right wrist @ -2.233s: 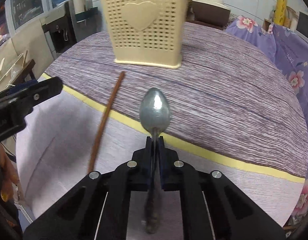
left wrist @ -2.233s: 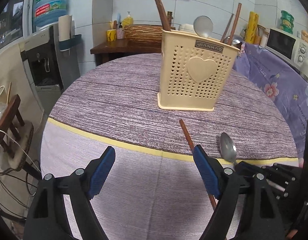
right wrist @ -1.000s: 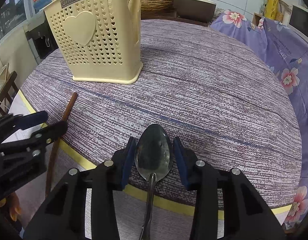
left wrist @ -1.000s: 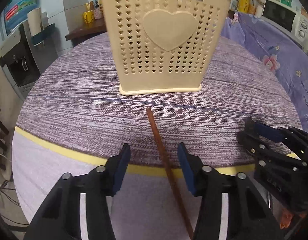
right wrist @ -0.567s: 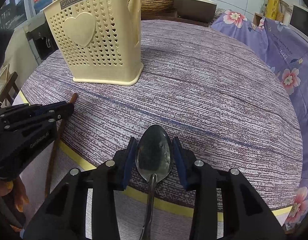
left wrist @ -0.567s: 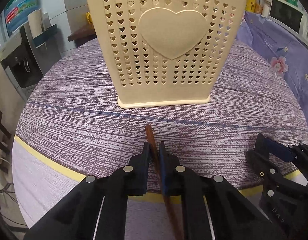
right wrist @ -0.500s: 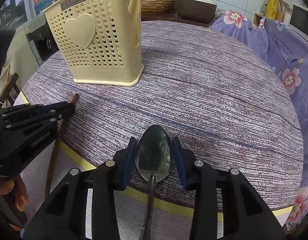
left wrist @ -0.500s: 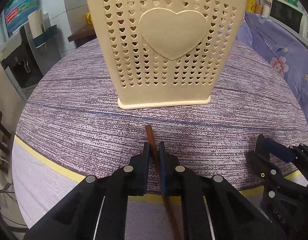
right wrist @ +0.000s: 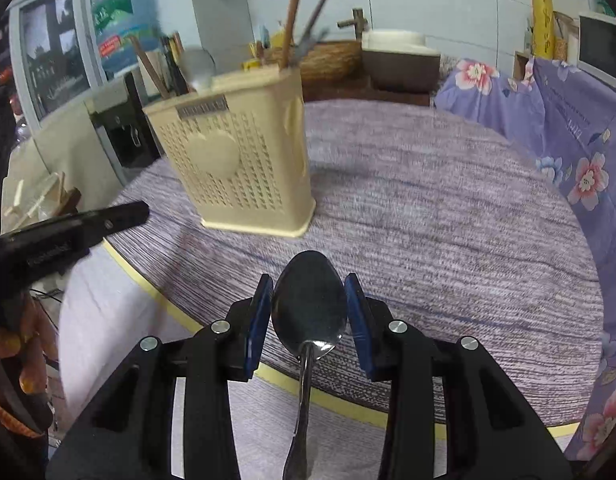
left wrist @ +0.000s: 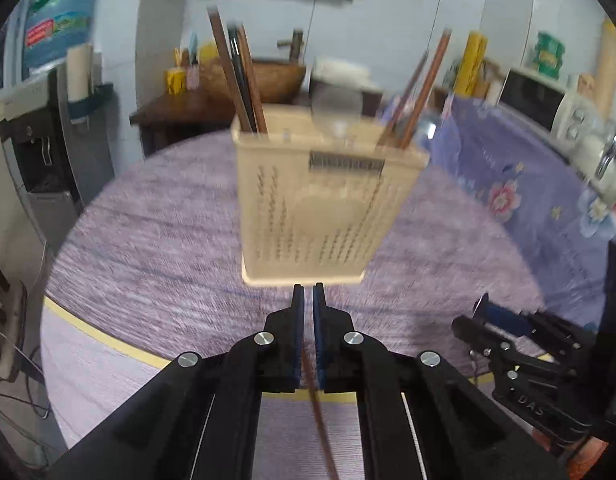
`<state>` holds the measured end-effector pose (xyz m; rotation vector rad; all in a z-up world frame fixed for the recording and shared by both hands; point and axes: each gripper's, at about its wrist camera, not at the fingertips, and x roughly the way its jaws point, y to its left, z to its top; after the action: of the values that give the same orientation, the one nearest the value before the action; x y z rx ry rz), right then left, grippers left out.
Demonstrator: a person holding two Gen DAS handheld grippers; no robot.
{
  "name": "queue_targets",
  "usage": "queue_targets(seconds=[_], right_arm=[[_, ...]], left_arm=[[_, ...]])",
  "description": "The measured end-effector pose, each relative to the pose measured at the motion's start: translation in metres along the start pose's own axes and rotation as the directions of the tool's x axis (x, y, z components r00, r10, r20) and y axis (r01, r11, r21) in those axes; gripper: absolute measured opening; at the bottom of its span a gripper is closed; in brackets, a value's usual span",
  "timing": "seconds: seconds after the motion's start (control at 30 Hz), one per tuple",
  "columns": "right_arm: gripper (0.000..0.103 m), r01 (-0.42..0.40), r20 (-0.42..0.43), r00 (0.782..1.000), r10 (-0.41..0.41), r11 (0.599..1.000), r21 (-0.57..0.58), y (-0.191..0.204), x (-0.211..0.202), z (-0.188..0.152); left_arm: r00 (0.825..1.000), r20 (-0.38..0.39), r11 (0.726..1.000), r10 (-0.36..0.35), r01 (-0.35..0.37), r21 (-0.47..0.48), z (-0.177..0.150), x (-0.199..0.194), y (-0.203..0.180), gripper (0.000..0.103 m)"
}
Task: Organize utensils
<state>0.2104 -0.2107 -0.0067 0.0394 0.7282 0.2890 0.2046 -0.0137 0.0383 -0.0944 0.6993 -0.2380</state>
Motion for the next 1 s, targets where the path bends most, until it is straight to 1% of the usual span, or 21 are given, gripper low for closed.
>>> queue_targets(seconds=[0.07, 0.13, 0.17, 0.27, 0.33, 0.37, 0.4, 0.43, 0.47, 0.5, 0.6, 0.67, 0.7, 0.73, 0.77, 0.9, 0.97, 1.0], right_arm=[[0.038, -0.006, 0.030, 1.000, 0.006, 1.000, -0.005, 0.002, -0.013, 0.006], [0.038, -0.016, 0.052, 0.998, 0.017, 1.000, -0.010, 0.004, -0.024, 0.011], [0.038, -0.017, 0.055, 0.998, 0.018, 1.000, -0.014, 0.006, -0.026, 0.012], [0.038, -0.010, 0.056, 0.998, 0.011, 1.000, -0.011, 0.006, -0.027, 0.015], [0.038, -0.011, 0.053, 0.999, 0.011, 1.000, 0.000, 0.006, -0.026, 0.014], [0.038, -0.008, 0.054, 0.999, 0.007, 1.000, 0.007, 0.005, -0.026, 0.014], [0.038, -0.004, 0.054, 0.999, 0.004, 1.000, 0.009, 0.005, -0.025, 0.013], [0.038, -0.001, 0.054, 0.999, 0.000, 1.000, 0.012, 0.005, -0.025, 0.013], [0.038, 0.000, 0.052, 0.999, -0.001, 1.000, 0.015, 0.005, -0.024, 0.013], [0.038, 0.001, 0.054, 0.999, -0.001, 1.000, 0.017, 0.005, -0.025, 0.013], [0.038, 0.004, 0.062, 0.998, -0.005, 1.000, 0.012, 0.006, -0.026, 0.012], [0.038, 0.004, 0.065, 0.998, -0.005, 1.000, 0.010, 0.007, -0.027, 0.012], [0.038, 0.006, 0.067, 0.998, -0.006, 1.000, 0.009, 0.008, -0.027, 0.012], [0.038, 0.007, 0.070, 0.998, -0.007, 1.000, 0.007, 0.008, -0.028, 0.012], [0.038, 0.007, 0.071, 0.997, -0.007, 1.000, 0.006, 0.008, -0.029, 0.012], [0.038, 0.006, 0.067, 0.998, -0.006, 1.000, 0.012, 0.007, -0.028, 0.011], [0.038, 0.004, 0.064, 0.998, -0.005, 1.000, 0.016, 0.006, -0.026, 0.011], [0.038, 0.003, 0.063, 0.998, -0.004, 1.000, 0.018, 0.006, -0.025, 0.011]], left_arm=[[0.997, 0.073, 1.000, -0.015, 0.016, -0.007, 0.009, -0.026, 0.002, 0.003], [0.993, 0.113, 1.000, -0.017, 0.017, -0.006, 0.015, -0.041, 0.002, 0.002], [0.993, 0.116, 1.000, -0.009, 0.009, 0.004, 0.017, -0.044, 0.001, 0.002], [0.998, 0.070, 1.000, -0.002, 0.002, -0.005, 0.017, -0.035, 0.003, 0.002], [0.999, 0.021, 1.000, 0.024, -0.024, 0.019, 0.007, -0.019, 0.003, 0.003], [0.999, -0.016, 0.998, 0.050, -0.050, 0.044, 0.001, -0.008, 0.000, 0.005], [0.996, -0.045, 0.996, 0.077, -0.074, 0.058, -0.006, 0.001, 0.003, 0.017], [0.992, -0.077, 0.993, 0.104, -0.099, 0.067, -0.012, 0.012, 0.003, 0.041], [0.989, -0.093, 0.992, 0.111, -0.105, 0.069, -0.016, 0.017, 0.004, 0.052], [0.987, -0.109, 0.991, 0.121, -0.113, 0.072, -0.023, 0.026, 0.004, 0.059], [0.970, -0.185, 0.986, 0.159, -0.145, 0.088, -0.038, 0.050, 0.006, 0.059], [0.948, -0.251, 0.979, 0.195, -0.175, 0.100, -0.047, 0.071, 0.007, 0.059], [0.942, -0.272, 0.979, 0.198, -0.177, 0.098, -0.050, 0.077, 0.010, 0.057], [0.937, -0.286, 0.979, 0.199, -0.181, 0.089, -0.053, 0.082, 0.013, 0.052], [0.933, -0.297, 0.979, 0.203, -0.188, 0.078, -0.056, 0.087, 0.015, 0.049], [0.934, -0.284, 0.976, 0.217, -0.201, 0.085, -0.056, 0.089, 0.014, 0.044], [0.936, -0.280, 0.977, 0.212, -0.197, 0.080, -0.055, 0.091, 0.013, 0.038], [0.938, -0.276, 0.978, 0.210, -0.197, 0.075, -0.053, 0.092, 0.013, 0.031]])
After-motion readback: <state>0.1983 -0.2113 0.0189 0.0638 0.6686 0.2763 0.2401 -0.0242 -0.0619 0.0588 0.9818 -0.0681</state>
